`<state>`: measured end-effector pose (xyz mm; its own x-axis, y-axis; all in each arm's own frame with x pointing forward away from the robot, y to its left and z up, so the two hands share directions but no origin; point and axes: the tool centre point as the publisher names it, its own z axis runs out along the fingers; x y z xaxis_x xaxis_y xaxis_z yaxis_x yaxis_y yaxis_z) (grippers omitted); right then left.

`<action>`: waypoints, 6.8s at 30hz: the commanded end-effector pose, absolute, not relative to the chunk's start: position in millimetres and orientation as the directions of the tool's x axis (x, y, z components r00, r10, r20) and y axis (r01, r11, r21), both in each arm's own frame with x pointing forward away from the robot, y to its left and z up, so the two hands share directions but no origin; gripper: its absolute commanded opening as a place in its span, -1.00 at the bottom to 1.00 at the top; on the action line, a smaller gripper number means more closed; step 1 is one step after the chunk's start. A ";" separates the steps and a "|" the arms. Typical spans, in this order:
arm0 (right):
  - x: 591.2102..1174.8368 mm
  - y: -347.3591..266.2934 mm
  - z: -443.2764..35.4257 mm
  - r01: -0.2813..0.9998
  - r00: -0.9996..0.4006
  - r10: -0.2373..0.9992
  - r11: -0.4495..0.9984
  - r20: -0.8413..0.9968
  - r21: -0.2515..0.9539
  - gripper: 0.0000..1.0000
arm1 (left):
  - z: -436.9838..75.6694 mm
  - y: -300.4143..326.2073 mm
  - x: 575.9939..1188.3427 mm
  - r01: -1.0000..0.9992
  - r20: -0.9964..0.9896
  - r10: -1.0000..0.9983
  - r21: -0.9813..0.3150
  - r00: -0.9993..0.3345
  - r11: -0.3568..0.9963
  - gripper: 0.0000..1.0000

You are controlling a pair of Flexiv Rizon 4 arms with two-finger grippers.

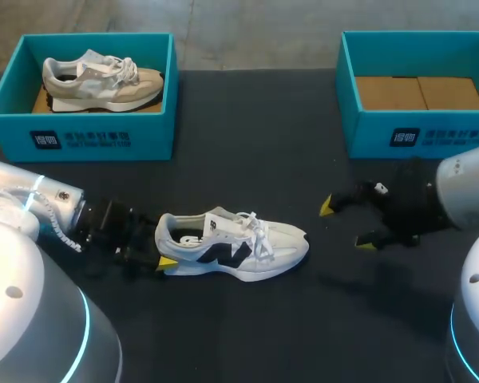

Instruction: Take the shoe out of the shoebox, open the shoe tongue, remove and reinsert the insole, then place the shoe into the shoebox

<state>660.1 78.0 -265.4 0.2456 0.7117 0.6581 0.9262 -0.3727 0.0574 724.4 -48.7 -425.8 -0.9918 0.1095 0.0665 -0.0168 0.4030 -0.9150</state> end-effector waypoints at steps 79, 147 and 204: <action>701.9 272.2 -332.8 0.912 0.379 0.813 -0.249 -0.441 0.324 1.00 | -432.1 -52.5 726.5 -0.017 0.067 0.109 -0.914 -0.992 0.405 -1.00; 711.5 204.7 -320.4 0.904 0.419 0.884 -0.385 -0.208 0.187 -1.00 | -432.1 -52.5 726.5 -0.017 0.067 0.109 -0.914 -0.992 0.405 -1.00; 705.8 124.7 -361.3 0.872 0.487 0.851 -0.485 -0.196 0.062 0.18 | -432.1 -52.5 726.5 -0.017 0.067 0.109 -0.914 -0.992 0.405 -1.00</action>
<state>711.2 121.4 -360.6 0.2344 0.9512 -0.2006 0.9707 -0.2403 -0.0050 725.1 -50.4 -425.5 -0.9916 0.1104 0.0670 -0.0169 0.4034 -0.9149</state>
